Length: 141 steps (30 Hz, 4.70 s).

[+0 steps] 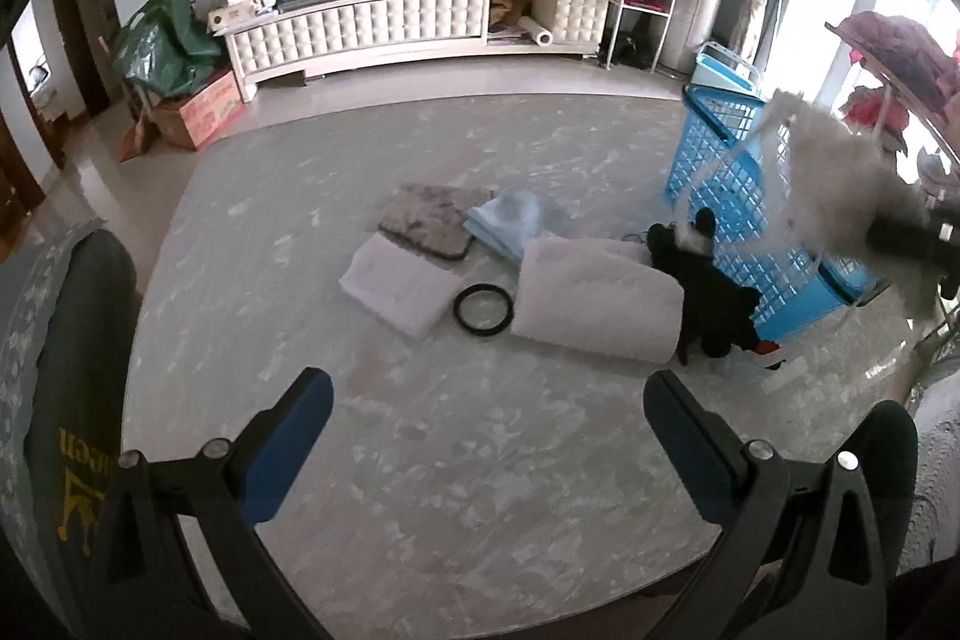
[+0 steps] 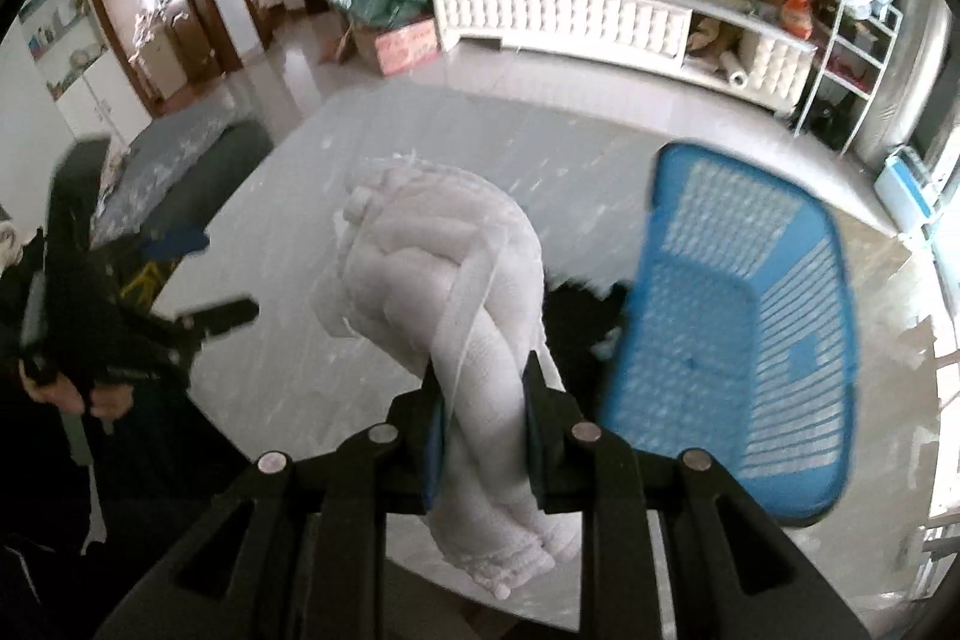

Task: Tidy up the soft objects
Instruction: 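Lift the knotted towel with the right tool and carry it over the blue basket, then lower the towel into the basket and open the right tool while the left tool grasps the white quilted pad, then carry the quilted pad with the left tool into the basket and open it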

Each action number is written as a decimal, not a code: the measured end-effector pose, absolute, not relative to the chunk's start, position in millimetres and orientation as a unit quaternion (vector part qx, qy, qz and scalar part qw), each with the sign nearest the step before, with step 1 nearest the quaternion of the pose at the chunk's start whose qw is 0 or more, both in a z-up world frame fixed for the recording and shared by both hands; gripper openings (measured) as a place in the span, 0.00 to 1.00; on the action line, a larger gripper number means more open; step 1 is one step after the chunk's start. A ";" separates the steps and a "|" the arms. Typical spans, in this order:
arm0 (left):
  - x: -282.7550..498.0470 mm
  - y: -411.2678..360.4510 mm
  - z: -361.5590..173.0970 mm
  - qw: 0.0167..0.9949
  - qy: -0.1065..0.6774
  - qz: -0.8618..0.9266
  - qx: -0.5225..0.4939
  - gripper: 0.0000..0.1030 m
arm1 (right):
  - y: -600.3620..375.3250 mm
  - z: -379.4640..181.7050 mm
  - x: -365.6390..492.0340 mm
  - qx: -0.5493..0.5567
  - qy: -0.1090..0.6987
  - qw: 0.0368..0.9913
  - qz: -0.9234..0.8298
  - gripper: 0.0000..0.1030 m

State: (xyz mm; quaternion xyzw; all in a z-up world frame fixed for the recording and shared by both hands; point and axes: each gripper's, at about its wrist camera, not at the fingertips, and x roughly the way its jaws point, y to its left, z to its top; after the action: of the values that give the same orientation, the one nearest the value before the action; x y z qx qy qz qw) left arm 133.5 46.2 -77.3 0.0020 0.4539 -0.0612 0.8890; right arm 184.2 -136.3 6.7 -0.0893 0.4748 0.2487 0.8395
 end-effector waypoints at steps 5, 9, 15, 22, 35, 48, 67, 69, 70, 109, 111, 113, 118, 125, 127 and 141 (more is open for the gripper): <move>145.2 30.5 -75.6 0.889 0.451 -0.079 0.011 1.00 | -158.8 28.3 203.7 -0.086 0.452 0.862 0.214 0.20; 160.0 14.3 -81.1 0.884 0.453 -0.112 0.012 1.00 | -178.3 24.6 215.6 -0.075 0.446 0.874 0.181 0.20; 178.8 -9.7 -99.5 0.872 0.466 -0.144 0.038 1.00 | -197.4 12.0 224.0 -0.061 0.461 0.873 0.146 0.20; 197.5 -28.4 -123.1 0.855 0.484 -0.168 0.077 1.00 | -206.4 -13.1 236.7 -0.039 0.495 0.859 0.126 0.21; 226.6 -53.4 -163.9 0.820 0.488 -0.246 0.171 1.00 | -220.9 -32.1 265.6 -0.015 0.528 0.842 0.111 0.21; 257.6 -74.7 -208.1 0.769 0.520 -0.295 0.225 1.00 | -224.7 -41.2 274.9 -0.006 0.549 0.829 0.110 0.21; 285.9 -86.7 -219.5 0.745 0.517 -0.332 0.260 0.99 | -227.0 -55.8 295.2 -0.002 0.584 0.803 0.115 0.26; 272.9 -80.1 -215.8 0.746 0.514 -0.335 0.261 0.97 | -227.4 -56.8 297.3 -0.004 0.591 0.799 0.111 0.27; 262.5 -77.2 -212.8 0.747 0.511 -0.336 0.261 0.93 | -227.4 -56.8 298.2 -0.005 0.593 0.798 0.110 0.30; 213.7 -30.3 -157.4 0.812 0.495 -0.279 0.132 0.24 | -212.9 -26.0 248.1 0.023 0.540 0.832 0.126 1.00; 207.7 -26.0 -145.9 0.818 0.491 -0.271 0.129 0.24 | -213.8 -22.3 244.4 0.020 0.534 0.836 0.121 1.00; 201.1 -23.3 -134.8 0.824 0.484 -0.267 0.127 0.24 | -215.5 -18.9 240.4 0.017 0.527 0.843 0.111 1.00; 182.4 -22.9 -102.4 0.834 0.466 -0.266 0.131 0.24 | -223.6 -12.7 231.1 0.004 0.515 0.854 0.076 1.00; 169.0 -37.6 -60.7 0.849 0.436 -0.272 0.126 0.24 | -229.4 -9.7 212.6 -0.004 0.501 0.863 0.061 1.00; 169.1 -45.3 -49.3 0.852 0.427 -0.276 0.127 0.24 | -232.3 -9.0 207.3 0.000 0.500 0.864 0.062 1.00; 192.1 -130.2 -12.2 0.846 0.394 -0.318 0.165 0.24 | -264.3 -12.0 190.7 0.038 0.478 0.877 0.038 1.00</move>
State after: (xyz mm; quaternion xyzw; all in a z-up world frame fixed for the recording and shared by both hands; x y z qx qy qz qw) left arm 192.1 -130.2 -12.2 0.1654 0.3937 -0.3181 0.8464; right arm 190.7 -264.3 -12.0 0.0377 0.4783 0.0378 0.8766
